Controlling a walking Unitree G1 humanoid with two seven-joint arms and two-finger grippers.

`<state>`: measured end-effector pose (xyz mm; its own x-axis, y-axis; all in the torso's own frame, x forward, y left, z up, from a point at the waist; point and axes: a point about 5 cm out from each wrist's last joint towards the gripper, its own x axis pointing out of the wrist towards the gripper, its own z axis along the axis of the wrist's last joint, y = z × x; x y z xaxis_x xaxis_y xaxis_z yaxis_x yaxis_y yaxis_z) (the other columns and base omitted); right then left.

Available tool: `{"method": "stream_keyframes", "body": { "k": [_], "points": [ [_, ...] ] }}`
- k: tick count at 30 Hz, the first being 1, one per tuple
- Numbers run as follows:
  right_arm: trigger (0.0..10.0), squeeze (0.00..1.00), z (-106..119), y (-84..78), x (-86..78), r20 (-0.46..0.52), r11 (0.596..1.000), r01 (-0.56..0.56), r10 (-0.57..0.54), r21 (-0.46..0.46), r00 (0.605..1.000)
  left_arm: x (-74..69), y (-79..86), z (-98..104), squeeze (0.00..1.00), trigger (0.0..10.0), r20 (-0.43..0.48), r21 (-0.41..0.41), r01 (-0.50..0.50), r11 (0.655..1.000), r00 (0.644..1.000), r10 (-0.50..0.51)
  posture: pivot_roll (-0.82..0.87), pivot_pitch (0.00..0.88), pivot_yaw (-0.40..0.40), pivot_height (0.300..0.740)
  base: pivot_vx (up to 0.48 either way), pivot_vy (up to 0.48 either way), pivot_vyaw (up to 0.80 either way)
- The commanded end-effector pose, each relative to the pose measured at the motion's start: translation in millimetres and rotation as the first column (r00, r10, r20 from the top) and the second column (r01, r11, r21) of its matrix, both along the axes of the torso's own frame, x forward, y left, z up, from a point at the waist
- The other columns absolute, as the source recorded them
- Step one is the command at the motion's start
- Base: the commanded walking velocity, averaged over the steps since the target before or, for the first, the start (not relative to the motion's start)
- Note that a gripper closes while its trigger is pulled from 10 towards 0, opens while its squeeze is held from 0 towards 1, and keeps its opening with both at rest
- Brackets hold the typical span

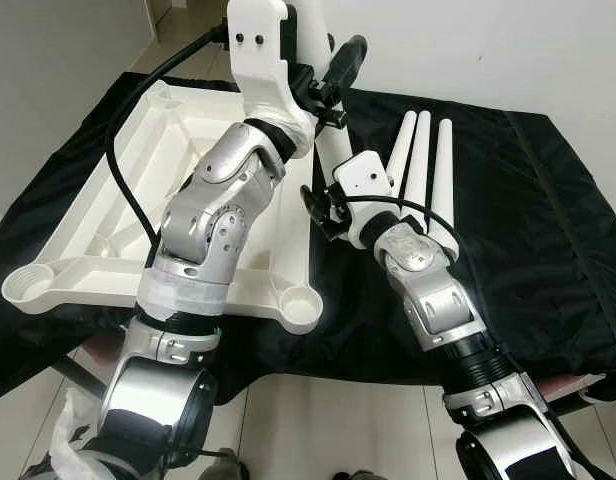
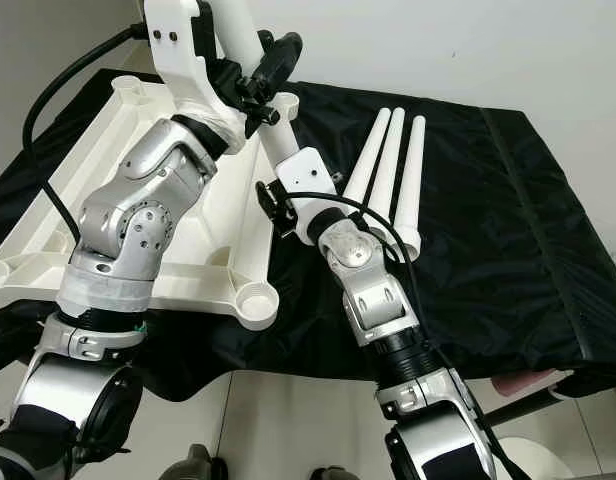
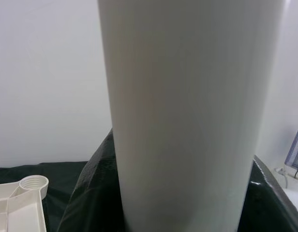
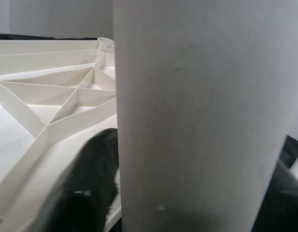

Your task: Building children table

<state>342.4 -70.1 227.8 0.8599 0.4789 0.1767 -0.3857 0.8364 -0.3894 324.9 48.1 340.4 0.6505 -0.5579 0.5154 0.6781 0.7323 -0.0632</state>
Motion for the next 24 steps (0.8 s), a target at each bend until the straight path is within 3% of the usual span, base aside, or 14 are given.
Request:
{"method": "stream_keyframes", "body": {
  "k": [1,11,12,13,14,15,24],
  "points": [
    [0.0,0.00,-4,0.1,2.0,-0.036,1.000,-0.003,0.004,0.023,0.999,-6.0,-3.5,5,0.00,10.0,0.038,-0.002,0.015,1.000,0.999,-0.015,0.05,0.059,-0.023,0.740,0.000,0.000,0.00],
    [0.0,0.00,-7,-1.3,4.2,-0.101,0.991,0.020,-0.007,0.129,0.995,-9.6,-4.6,7,0.00,10.0,0.078,0.012,0.003,1.000,0.997,-0.004,0.05,0.067,-0.016,0.740,0.000,0.000,0.00],
    [0.8,0.00,-6,-2.0,5.0,-0.105,0.989,0.035,-0.020,0.143,0.994,-10.7,-4.0,8,0.00,10.0,0.083,0.000,0.019,1.000,0.996,-0.019,0.05,0.070,-0.016,0.740,0.000,0.000,0.00],
    [0.8,0.00,-6,-2.0,5.0,-0.105,0.989,0.035,-0.020,0.143,0.994,-10.7,-4.0,8,0.00,10.0,0.083,0.000,0.019,1.000,0.996,-0.019,0.05,0.070,-0.016,0.740,0.000,0.000,0.00],
    [7.6,0.00,-5,-2.9,5.8,-0.101,0.987,0.054,-0.039,0.150,0.994,-12.2,-3.5,8,1.00,10.0,0.089,-0.013,0.044,0.999,0.995,-0.042,0.05,0.070,-0.016,0.740,0.000,0.000,0.00],
    [10.0,0.00,-5,-3.6,6.7,-0.106,0.983,0.073,-0.055,0.167,0.993,-13.1,-2.7,8,1.00,10.0,0.089,-0.019,0.059,0.998,0.994,-0.057,0.05,0.074,-0.014,0.740,0.000,0.000,0.00],
    [10.0,0.00,-3,-12.9,10.2,-0.161,0.944,0.156,-0.112,0.291,0.981,-18.1,-1.0,10,1.00,10.0,0.068,-0.059,0.144,0.988,0.988,-0.140,0.05,0.076,-0.015,0.740,0.000,0.000,0.00]
  ]
}}
